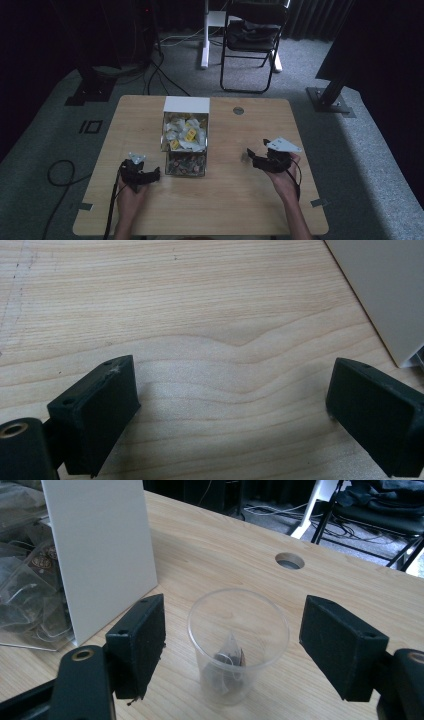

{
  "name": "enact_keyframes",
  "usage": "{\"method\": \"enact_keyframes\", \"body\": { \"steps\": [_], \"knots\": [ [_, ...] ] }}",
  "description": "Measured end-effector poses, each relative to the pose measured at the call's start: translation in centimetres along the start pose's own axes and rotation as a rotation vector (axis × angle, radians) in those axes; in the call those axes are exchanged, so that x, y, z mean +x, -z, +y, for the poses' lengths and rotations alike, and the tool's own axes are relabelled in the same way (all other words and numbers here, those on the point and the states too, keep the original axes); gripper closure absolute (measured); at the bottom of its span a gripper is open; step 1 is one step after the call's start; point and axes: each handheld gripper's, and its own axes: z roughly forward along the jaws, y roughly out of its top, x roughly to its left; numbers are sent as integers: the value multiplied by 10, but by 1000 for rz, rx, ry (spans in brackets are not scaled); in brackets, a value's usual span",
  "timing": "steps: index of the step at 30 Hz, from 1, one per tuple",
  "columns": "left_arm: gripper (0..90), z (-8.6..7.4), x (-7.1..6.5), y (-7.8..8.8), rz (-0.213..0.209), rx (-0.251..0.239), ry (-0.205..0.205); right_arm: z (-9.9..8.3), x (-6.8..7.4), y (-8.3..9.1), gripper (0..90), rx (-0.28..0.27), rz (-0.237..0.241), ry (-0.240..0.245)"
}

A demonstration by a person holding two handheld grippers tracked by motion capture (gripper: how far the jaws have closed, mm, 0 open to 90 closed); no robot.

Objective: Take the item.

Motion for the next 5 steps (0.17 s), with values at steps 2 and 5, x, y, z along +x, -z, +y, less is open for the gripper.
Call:
{"method": "enact_keyframes", "body": {
  "steps": [2,5],
  "knots": [
    [69,0,0,0,-1,1,0,-1,-1,1,265,-1,1,-3],
    [69,0,0,0,0,0,0,-3,-2,2,266,0,0,-8]
  ]
}}
